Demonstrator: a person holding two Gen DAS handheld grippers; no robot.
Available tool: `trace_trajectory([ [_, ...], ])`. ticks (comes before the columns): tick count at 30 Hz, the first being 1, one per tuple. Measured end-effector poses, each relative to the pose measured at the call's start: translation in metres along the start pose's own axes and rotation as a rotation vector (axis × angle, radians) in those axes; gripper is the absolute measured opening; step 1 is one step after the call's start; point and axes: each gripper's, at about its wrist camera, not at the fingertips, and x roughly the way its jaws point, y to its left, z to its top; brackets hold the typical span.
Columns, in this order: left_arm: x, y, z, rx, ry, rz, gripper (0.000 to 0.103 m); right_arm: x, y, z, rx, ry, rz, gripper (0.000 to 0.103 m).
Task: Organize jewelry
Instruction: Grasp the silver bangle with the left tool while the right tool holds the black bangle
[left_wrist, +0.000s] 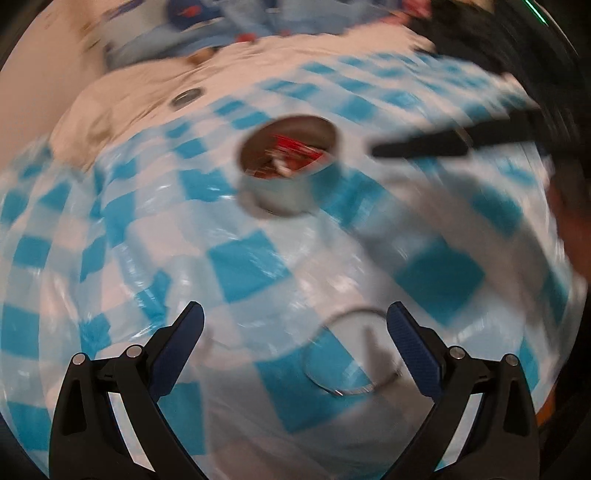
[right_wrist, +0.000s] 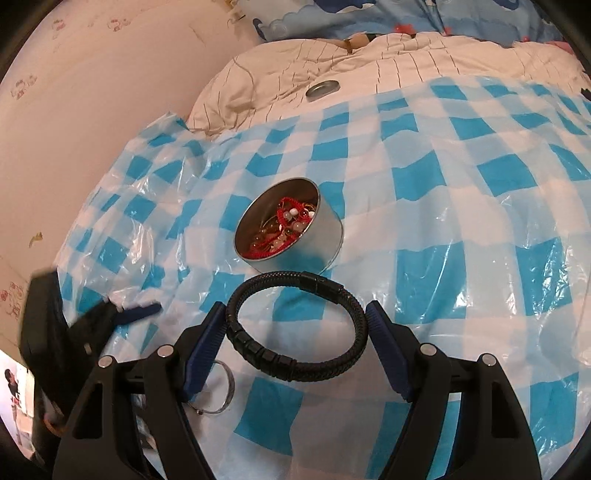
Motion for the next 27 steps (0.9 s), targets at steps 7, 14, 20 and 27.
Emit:
trace_trajectory([
  [7,0.007,-0.012,-0.009,-0.004,0.013,-0.067,0.095,0.007,0.006,-0.004,-0.006,0.017,0.009,0.074],
  [14,0.013,-0.008,-0.014,-0.06,0.011,-0.156,0.082,0.011,0.008,-0.008,-0.016,0.031,0.006,0.075],
  [20,0.018,0.002,-0.015,-0.121,0.029,-0.222,0.062,0.014,0.01,-0.008,-0.024,0.037,0.003,0.075],
  [27,0.008,0.007,-0.013,-0.142,-0.009,-0.22,0.062,0.014,0.013,-0.008,-0.029,0.035,0.004,0.075],
])
